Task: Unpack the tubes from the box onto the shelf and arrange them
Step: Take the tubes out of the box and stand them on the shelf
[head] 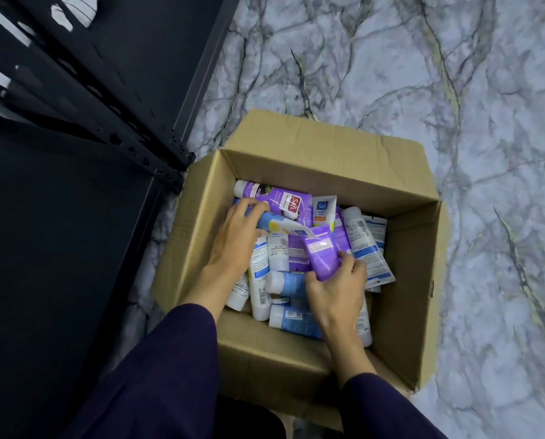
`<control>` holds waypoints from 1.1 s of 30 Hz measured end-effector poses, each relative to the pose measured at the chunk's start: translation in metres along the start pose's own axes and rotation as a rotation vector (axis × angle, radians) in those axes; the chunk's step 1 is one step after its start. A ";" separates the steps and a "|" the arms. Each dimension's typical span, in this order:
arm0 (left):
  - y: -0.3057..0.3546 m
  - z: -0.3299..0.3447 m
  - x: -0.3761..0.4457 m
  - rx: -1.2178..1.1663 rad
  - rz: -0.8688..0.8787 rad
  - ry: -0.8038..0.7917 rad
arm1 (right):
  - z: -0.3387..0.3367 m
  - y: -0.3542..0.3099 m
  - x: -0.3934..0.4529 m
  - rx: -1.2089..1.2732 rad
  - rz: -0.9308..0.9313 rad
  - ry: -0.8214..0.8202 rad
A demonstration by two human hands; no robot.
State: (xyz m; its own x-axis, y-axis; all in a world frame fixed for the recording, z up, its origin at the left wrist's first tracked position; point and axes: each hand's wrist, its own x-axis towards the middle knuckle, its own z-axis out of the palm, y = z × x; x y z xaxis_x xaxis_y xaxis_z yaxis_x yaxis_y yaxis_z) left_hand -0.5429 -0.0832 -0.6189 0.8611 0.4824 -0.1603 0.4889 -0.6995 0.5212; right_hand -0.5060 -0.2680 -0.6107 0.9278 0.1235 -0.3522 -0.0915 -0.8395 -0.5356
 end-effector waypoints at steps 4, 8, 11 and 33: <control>0.005 0.001 -0.014 -0.154 0.008 -0.074 | -0.007 0.001 0.005 0.136 0.089 0.044; 0.028 0.008 -0.014 -0.308 -0.279 0.091 | -0.008 0.001 0.005 0.119 0.070 -0.015; 0.040 0.010 -0.005 -0.330 -0.399 0.046 | -0.008 0.002 0.005 0.086 0.054 -0.034; 0.074 -0.074 -0.025 0.096 0.068 -0.102 | -0.055 -0.028 -0.024 0.663 -0.049 -0.097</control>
State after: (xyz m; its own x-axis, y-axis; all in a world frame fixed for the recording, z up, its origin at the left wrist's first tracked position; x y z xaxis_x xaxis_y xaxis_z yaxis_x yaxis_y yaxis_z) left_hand -0.5385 -0.1079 -0.5139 0.8998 0.3797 -0.2148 0.4362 -0.7783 0.4516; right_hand -0.5063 -0.2766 -0.5450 0.9028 0.2259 -0.3659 -0.2815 -0.3328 -0.9000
